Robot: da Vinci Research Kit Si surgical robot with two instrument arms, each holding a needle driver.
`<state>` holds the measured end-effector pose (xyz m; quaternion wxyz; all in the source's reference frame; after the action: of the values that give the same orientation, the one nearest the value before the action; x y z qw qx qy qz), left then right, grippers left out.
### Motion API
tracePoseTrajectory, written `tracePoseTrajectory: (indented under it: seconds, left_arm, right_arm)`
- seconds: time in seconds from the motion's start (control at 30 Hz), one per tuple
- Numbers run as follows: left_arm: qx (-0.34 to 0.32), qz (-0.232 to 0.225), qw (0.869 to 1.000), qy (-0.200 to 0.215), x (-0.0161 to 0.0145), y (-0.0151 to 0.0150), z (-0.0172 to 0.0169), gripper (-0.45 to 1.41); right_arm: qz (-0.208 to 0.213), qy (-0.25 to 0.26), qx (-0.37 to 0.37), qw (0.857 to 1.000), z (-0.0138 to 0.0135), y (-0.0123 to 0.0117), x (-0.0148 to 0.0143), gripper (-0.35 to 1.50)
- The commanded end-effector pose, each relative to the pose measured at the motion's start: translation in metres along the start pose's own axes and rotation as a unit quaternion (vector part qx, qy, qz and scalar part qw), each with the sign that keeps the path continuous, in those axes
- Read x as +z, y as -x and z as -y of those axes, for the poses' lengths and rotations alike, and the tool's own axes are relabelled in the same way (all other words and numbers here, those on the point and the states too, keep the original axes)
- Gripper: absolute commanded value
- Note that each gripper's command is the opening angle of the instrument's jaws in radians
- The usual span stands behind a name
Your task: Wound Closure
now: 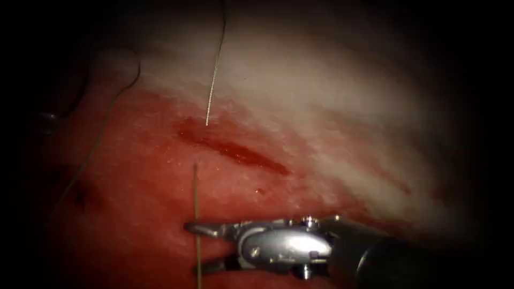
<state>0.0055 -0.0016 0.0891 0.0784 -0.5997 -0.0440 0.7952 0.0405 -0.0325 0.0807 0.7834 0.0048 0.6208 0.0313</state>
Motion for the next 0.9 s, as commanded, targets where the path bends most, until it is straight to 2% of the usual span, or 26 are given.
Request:
tracePoseTrajectory:
  seconds: [0.03,0.07,0.2,0.23,0.4,0.47,0.5,0.53,0.57,0.6,0.63,0.73,0.9]
  left_arm:
    - [0.001,-0.001,1.000,0.001,0.0006,0.0006,0.0002,-0.45]
    - [0.001,-0.001,1.000,0.001,0.0006,0.0006,0.0002,-0.45]
    - [0.001,-0.001,1.000,0.001,0.0006,0.0006,0.0002,-0.45]
    - [0.001,-0.001,1.000,0.001,0.0006,0.0006,0.0002,-0.45]
    - [0.001,-0.001,1.000,0.001,0.0005,0.0006,0.0002,-0.45]
    - [0.001,-0.001,1.000,0.001,0.0004,0.0007,0.0001,-0.45]
    - [0.001,-0.001,1.000,0.001,0.0004,0.0007,0.0001,-0.45]
    - [0.001,-0.001,1.000,0.001,0.0004,0.0007,0.0001,-0.45]
    - [0.001,-0.001,1.000,0.002,0.0003,0.0007,0.0001,-0.45]
    - [0.001,-0.001,1.000,0.002,0.0003,0.0007,0.0001,-0.45]
    - [0.001,-0.001,1.000,0.002,0.0003,0.0007,0.0001,-0.45]
    - [0.001,-0.001,1.000,0.002,0.0003,0.0007,0.0001,-0.45]
    - [-0.002,-0.001,1.000,0.001,0.0005,0.0007,0.0002,-0.45]
  right_arm:
    - [-0.001,0.002,-0.002,1.000,-0.0009,0.0011,0.0012,1.20]
    - [0.002,0.005,-0.003,1.000,-0.0020,0.0024,0.0021,1.20]
    - [0.005,0.011,-0.002,1.000,-0.0032,0.0040,0.0034,1.20]
    - [0.008,0.018,-0.008,1.000,-0.0042,0.0058,0.0048,1.20]
    - [0.014,0.021,-0.012,1.000,-0.0051,0.0079,0.0062,1.20]
    - [0.017,0.020,-0.016,1.000,-0.0055,0.0086,0.0063,0.98]
    - [0.017,0.020,-0.016,1.000,-0.0055,0.0086,0.0063,0.98]
    - [0.020,0.016,-0.016,1.000,-0.0056,0.0088,0.0061,0.76]
    - [0.037,0.013,-0.016,0.999,-0.0055,0.0089,0.0055,-0.08]
    - [0.037,0.013,-0.016,0.999,-0.0055,0.0089,0.0055,-0.08]
    - [0.040,0.007,-0.016,0.999,-0.0053,0.0088,0.0051,-0.35]
    - [0.049,-0.002,-0.015,0.999,-0.0049,0.0083,0.0040,-0.35]
    - [0.043,-0.010,-0.015,0.999,-0.0025,0.0058,0.0032,-0.35]
